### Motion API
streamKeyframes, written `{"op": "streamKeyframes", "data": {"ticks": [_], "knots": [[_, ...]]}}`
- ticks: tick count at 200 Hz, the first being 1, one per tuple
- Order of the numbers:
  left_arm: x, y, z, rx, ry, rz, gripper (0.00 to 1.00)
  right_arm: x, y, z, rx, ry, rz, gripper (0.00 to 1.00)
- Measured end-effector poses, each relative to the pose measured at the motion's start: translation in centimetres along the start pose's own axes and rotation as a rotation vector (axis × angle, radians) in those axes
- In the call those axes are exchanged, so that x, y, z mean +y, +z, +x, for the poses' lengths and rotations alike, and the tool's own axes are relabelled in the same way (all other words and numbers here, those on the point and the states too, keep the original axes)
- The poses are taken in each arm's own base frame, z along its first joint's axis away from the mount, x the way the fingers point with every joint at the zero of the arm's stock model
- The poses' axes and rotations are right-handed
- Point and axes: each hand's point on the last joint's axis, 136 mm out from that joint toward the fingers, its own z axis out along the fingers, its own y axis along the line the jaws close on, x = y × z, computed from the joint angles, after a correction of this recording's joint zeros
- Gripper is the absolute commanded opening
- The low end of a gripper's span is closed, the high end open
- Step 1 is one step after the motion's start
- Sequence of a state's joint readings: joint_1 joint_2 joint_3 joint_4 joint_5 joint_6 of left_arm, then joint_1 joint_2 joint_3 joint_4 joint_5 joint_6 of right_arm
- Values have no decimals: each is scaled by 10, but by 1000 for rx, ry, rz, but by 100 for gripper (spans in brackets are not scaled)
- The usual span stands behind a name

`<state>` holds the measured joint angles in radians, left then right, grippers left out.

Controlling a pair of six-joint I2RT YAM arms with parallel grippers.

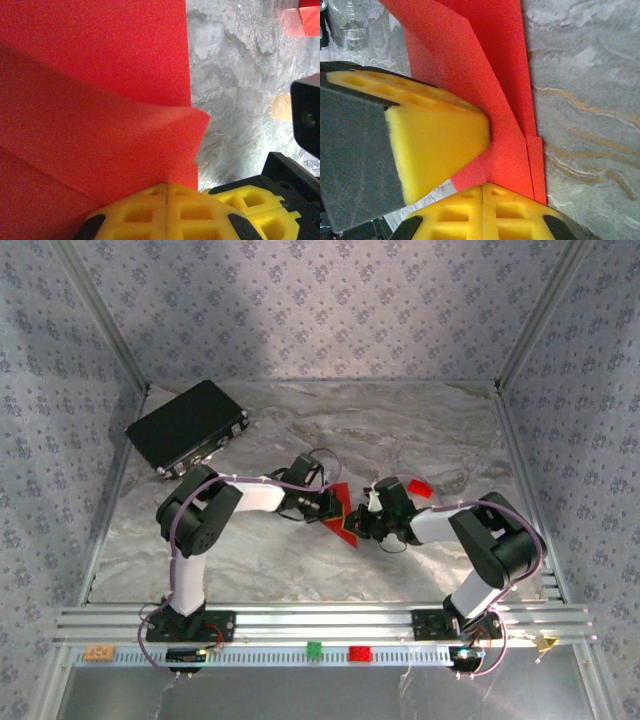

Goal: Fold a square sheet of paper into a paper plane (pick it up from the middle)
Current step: Fourth fold the wing at the center of the table.

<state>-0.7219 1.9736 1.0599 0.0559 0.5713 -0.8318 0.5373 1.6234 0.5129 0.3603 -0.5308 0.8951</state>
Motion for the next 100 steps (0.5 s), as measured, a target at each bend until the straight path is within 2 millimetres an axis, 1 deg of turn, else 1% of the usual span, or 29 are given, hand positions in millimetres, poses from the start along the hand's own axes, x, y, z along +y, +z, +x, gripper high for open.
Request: {"op": "streamKeyframes", "data": {"ticks": [47,100], "knots": [[1,0,-6,-1,-24,-31,2,-1,0,0,0,0,0,0],[10,-8,-31,-38,-58,-60,3,-1,-1,0,-1,-3,-6,0]]}}
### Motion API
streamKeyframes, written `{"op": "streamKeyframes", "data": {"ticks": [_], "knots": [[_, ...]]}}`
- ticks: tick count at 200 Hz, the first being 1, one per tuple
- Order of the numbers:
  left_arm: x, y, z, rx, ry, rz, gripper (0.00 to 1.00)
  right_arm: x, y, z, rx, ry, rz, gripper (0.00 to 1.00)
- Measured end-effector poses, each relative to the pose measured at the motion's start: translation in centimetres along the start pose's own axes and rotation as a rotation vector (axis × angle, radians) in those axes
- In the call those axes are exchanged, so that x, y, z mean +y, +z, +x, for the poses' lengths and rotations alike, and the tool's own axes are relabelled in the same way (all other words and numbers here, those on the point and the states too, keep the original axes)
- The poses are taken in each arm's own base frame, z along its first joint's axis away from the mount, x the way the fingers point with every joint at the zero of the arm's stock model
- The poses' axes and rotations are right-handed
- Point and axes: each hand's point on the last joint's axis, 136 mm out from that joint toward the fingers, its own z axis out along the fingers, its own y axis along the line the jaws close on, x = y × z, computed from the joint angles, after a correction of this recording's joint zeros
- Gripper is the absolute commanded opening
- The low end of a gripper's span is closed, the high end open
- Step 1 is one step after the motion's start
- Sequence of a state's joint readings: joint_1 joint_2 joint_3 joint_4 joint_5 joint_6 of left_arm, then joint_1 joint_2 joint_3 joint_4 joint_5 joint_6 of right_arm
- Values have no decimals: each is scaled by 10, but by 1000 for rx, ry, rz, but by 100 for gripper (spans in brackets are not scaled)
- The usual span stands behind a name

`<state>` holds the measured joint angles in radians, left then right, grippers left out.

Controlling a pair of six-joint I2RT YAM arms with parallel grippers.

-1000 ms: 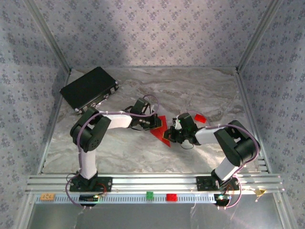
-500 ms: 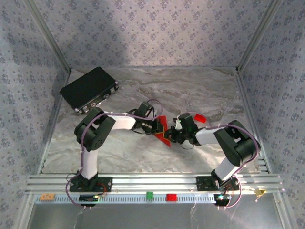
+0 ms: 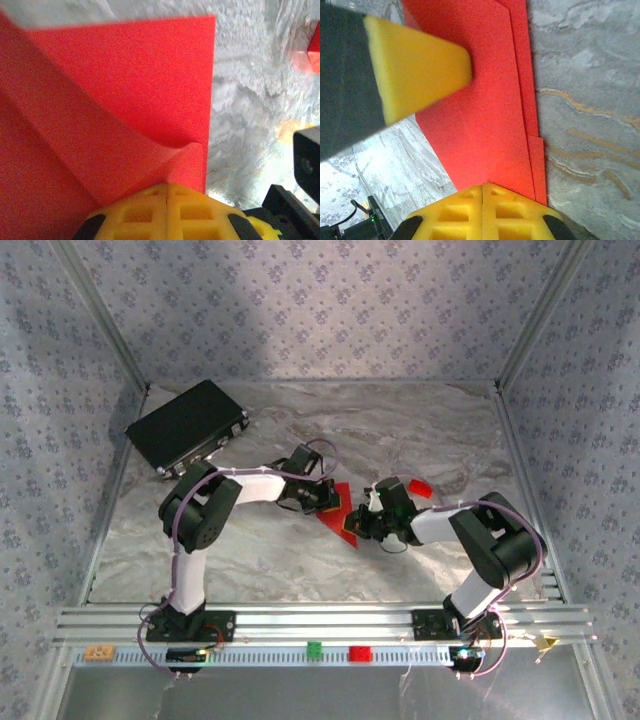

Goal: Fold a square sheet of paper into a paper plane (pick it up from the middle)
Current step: Fourth fold the wing at the center of the table.

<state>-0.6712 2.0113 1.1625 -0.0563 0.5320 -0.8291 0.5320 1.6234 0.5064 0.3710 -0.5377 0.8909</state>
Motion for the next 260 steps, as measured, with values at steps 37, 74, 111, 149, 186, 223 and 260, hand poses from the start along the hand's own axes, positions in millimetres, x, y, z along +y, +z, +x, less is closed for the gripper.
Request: {"op": "streamKeyframes", "data": {"ticks": [37,74,111,149,186,223,260], "knots": [[6,-5,-17,-19,-26,-5,3,-1,0,0,0,-7,-2,0],[14,-12,-36,-48,-44,-22,3,-1,-1,0,5,-15,-8,0],[20,-16,-50,-64,-49,-36,3,-2,-2,1,12,-30,-14,0],[28,-23,-59,-81,-59,-51,3,-2,-2,2,26,-52,-25,0],[32,-27,-64,-92,-63,-53,4,-2,-3,2,33,-65,-31,0],[40,-39,-71,-148,-70,-90,6,-2,-4,4,55,-70,-37,0],[28,-66,-71,-208,-46,-77,8,-3,-5,5,69,-68,-34,0]]}}
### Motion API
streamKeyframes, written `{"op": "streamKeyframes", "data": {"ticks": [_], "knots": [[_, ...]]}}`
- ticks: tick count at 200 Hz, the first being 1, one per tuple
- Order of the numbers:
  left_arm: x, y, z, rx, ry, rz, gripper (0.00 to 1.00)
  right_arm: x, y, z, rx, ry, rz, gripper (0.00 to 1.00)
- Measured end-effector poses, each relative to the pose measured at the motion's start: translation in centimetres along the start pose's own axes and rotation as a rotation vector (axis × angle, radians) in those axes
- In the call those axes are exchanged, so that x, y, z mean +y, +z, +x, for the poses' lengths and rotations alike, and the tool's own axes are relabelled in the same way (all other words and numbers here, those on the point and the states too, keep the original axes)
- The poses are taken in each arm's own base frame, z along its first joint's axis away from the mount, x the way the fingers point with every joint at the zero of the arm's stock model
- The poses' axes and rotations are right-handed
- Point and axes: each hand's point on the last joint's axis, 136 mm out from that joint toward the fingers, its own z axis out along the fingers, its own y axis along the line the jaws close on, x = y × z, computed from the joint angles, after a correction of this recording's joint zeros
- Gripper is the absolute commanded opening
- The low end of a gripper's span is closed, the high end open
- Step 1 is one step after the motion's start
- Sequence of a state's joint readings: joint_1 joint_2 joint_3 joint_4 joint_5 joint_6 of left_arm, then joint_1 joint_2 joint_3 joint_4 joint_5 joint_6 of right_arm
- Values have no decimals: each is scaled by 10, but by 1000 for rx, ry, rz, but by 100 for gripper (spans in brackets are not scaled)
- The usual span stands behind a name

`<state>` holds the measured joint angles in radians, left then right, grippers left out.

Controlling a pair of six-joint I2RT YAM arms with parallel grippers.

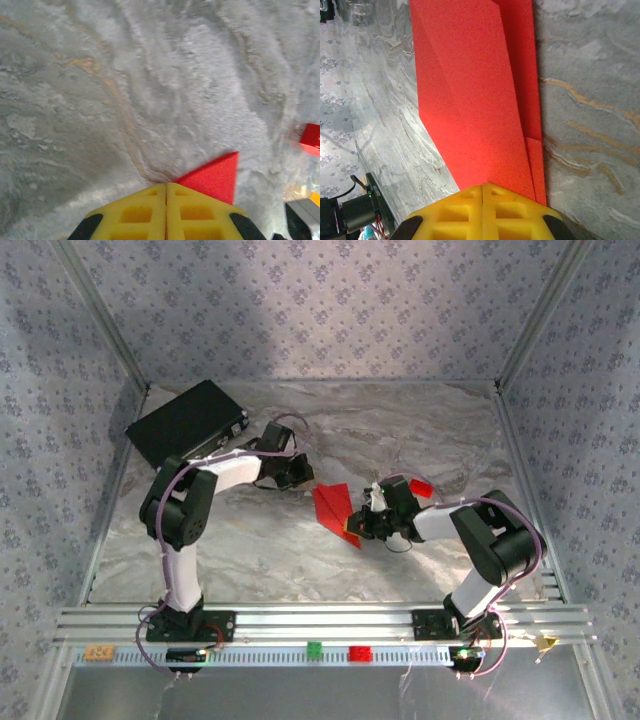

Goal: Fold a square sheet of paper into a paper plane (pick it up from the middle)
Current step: Fourth fold the wing at the center of the table.

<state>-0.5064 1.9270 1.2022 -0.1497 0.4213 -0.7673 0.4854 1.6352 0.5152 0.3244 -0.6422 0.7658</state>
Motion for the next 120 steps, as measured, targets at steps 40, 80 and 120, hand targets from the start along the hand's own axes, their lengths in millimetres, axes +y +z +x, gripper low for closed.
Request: {"op": "streamKeyframes", "data": {"ticks": [40,80,120], "knots": [[-35,-1,19,12,79,74,8,-1,0,0,2,3,1,0],[-57,23,61,118,150,122,6,-1,-1,0,4,6,0,0],[-30,49,77,182,117,74,4,-1,-3,2,11,17,10,0]]}}
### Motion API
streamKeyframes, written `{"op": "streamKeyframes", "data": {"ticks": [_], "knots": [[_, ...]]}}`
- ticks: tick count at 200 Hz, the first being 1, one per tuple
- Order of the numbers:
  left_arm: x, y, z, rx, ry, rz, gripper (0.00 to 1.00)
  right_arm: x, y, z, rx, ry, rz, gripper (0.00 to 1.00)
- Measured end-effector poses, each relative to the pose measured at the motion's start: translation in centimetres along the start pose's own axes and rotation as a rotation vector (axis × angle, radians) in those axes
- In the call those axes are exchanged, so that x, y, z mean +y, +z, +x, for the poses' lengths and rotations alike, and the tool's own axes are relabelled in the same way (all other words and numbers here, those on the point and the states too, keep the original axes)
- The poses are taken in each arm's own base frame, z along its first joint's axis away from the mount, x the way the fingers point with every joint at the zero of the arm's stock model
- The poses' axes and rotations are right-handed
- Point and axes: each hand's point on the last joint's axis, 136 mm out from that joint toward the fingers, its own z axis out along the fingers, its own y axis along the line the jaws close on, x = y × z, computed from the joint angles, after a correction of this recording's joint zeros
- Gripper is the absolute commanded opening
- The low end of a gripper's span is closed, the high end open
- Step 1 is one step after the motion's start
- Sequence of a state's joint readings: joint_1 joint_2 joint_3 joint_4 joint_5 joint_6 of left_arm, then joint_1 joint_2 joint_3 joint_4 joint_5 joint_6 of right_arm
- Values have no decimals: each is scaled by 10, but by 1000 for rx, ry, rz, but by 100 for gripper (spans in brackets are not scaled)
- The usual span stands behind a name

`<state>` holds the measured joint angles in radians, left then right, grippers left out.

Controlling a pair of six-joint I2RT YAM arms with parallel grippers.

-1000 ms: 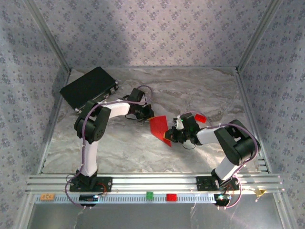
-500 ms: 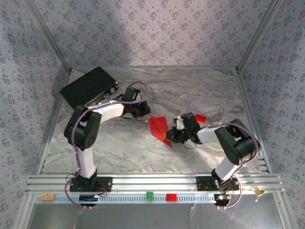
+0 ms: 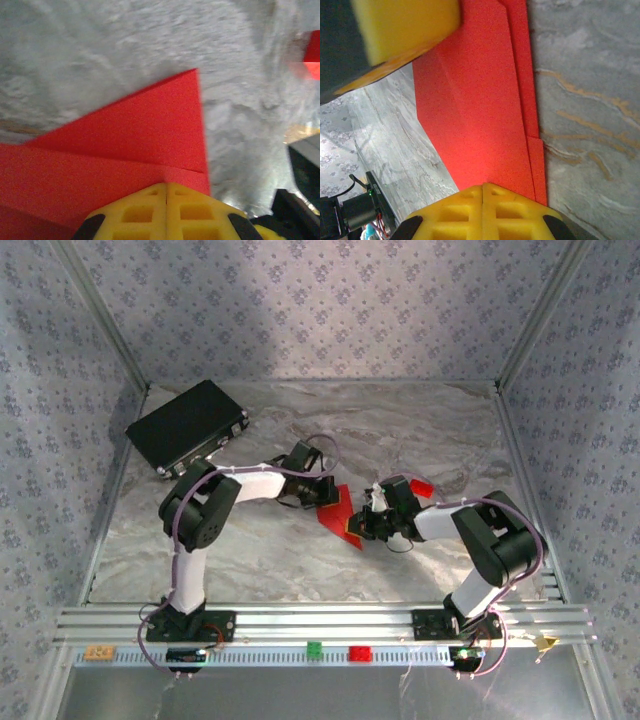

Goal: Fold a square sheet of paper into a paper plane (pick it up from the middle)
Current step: Fourth fold the wing at the center of the table.

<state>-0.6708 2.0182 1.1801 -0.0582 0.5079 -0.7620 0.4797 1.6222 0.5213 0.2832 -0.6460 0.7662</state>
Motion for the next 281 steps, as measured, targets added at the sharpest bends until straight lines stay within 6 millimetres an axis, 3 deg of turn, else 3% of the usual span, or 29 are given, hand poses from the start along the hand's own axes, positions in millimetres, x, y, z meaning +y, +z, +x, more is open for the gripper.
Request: {"op": "streamKeyframes", "data": {"ticks": [38,92,134,165,281], "knots": [[1,0,-1,-8,5,11,3,3,-5,-1,16,26,38,0],[1,1,-1,-12,11,35,3,40,0,-31,-7,-41,23,0],[1,1,-1,-15,14,40,3,13,21,-22,38,0,92,0],[0,1,-2,-16,13,44,3,11,18,-20,18,-12,82,0],[0,2,0,-9,9,66,2,-5,-7,19,16,-14,80,1]]}}
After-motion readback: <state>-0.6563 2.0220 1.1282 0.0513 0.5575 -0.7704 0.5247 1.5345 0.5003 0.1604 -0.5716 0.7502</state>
